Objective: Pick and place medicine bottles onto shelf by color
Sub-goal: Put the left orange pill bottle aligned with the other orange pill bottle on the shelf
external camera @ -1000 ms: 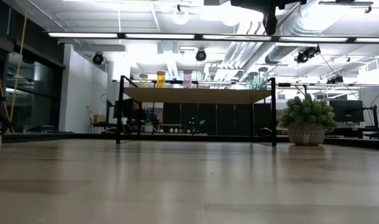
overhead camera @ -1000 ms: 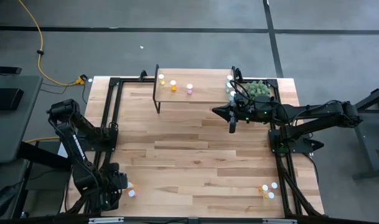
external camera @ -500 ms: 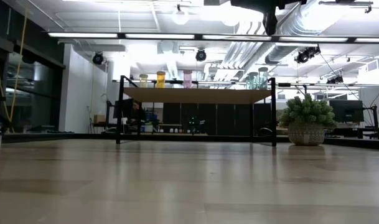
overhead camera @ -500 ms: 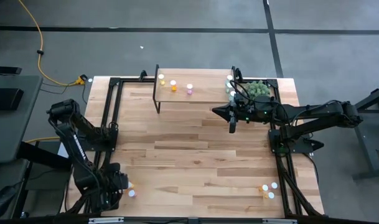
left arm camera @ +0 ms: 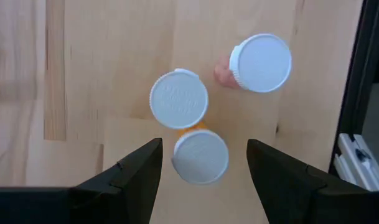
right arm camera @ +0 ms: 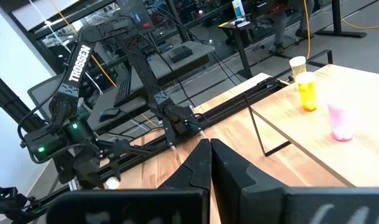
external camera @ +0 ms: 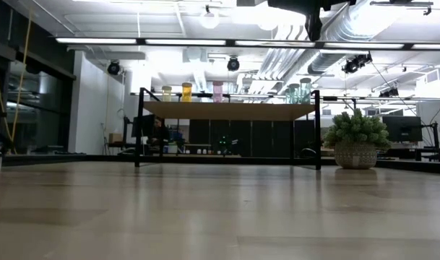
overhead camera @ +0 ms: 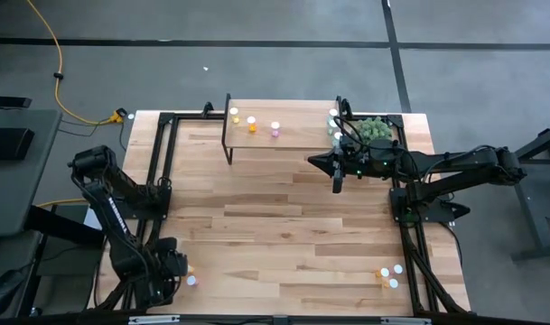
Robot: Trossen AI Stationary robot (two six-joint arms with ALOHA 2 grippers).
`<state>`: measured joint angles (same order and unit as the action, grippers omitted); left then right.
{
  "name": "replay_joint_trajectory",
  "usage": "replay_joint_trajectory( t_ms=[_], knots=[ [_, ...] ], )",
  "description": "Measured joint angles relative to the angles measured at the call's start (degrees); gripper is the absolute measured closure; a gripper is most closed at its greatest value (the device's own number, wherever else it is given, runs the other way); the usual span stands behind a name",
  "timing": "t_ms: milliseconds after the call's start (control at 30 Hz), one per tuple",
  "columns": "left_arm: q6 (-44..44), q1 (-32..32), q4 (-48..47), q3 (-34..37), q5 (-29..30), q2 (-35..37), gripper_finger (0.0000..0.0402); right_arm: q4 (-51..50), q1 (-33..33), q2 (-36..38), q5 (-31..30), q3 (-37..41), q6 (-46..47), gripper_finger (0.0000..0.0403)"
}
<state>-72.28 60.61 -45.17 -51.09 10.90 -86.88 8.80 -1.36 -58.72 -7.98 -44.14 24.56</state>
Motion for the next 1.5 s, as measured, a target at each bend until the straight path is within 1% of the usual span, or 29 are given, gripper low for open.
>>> replay_joint_trajectory(
  t_ms=[133, 333, 433, 733, 933, 1100, 1300, 1367, 1500],
  knots=[
    [-0.13, 0.36, 0.04, 0.0, -0.24, -1.42, 0.0177, 0.0, 0.01, 0.0, 0.01, 0.0, 0.0, 0.0402],
    [-1.43, 0.31, -0.12, 0.0, 0.53, -1.65, 0.0181, 0.0, 0.0, 0.0, 0.0, 0.0, 0.0, 0.0402],
    [-2.39, 0.32, -0.5, 0.0, 1.35, -1.43, 0.0193, 0.0, 0.01, 0.0, 0.0, 0.0, 0.0, 0.0402],
    [-2.53, 0.39, -0.87, 0.0, 0.95, -1.43, 0.0242, -0.09, 0.01, 0.0, -0.01, 0.0, 0.0, 0.0402],
    [-2.73, 0.6, -0.87, -0.02, 0.89, -1.43, 0.0268, -0.46, 0.0, 0.0, 0.0, 0.0, 0.01, 0.0402],
    [-3.19, 0.58, -0.87, -0.01, 2.16, -1.42, 0.0278, -0.63, -0.01, 0.0, 0.01, 0.0, 0.0, 0.0402],
    [-4.08, 0.58, -0.85, -0.02, 2.62, -1.41, 0.028, -0.62, -0.01, 0.0, -0.01, 0.0, 0.02, 0.0402],
    [-4.08, 0.58, -0.85, -0.02, 2.13, -1.38, 0.028, -0.61, 0.0, 0.0, 0.0, 0.0, 0.02, 0.0402],
    [-4.08, 0.85, -1.06, -0.02, -1.87, 0.25, 0.028, -0.61, -0.01, 0.0, 0.01, 0.0, 0.02, 0.0402]
  ],
)
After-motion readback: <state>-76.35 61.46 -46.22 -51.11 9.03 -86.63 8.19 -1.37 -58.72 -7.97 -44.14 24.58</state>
